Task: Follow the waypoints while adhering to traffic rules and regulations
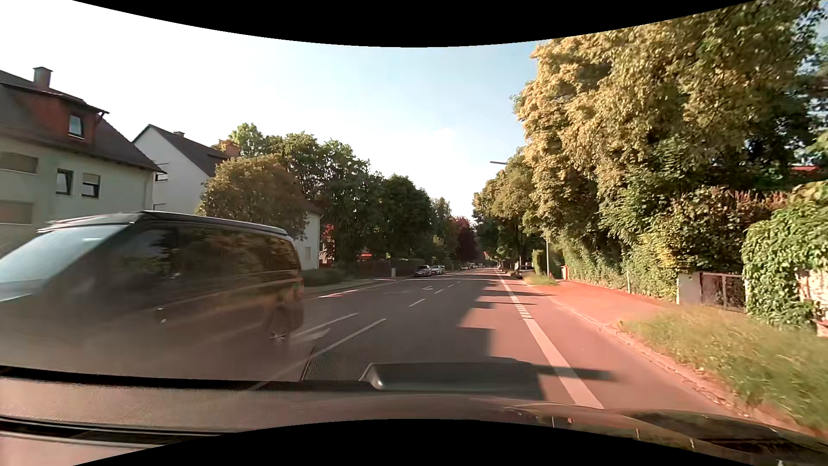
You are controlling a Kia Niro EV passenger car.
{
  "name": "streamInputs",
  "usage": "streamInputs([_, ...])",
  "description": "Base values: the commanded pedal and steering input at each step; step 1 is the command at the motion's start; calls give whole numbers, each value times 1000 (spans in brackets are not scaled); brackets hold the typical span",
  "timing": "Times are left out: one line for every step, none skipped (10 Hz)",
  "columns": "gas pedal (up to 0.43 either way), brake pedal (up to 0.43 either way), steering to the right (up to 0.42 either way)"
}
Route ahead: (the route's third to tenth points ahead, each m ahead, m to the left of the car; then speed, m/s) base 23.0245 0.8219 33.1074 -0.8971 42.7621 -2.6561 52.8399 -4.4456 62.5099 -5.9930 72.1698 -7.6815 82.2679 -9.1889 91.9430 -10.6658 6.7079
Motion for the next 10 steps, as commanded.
streamInputs([350, 6, 80])
streamInputs([350, 6, 71])
streamInputs([350, 6, 62])
streamInputs([358, 6, 51])
streamInputs([358, 6, 43])
streamInputs([358, 6, 38])
streamInputs([358, 6, 38])
streamInputs([358, 6, 34])
streamInputs([370, 6, 32])
streamInputs([378, 6, 29])
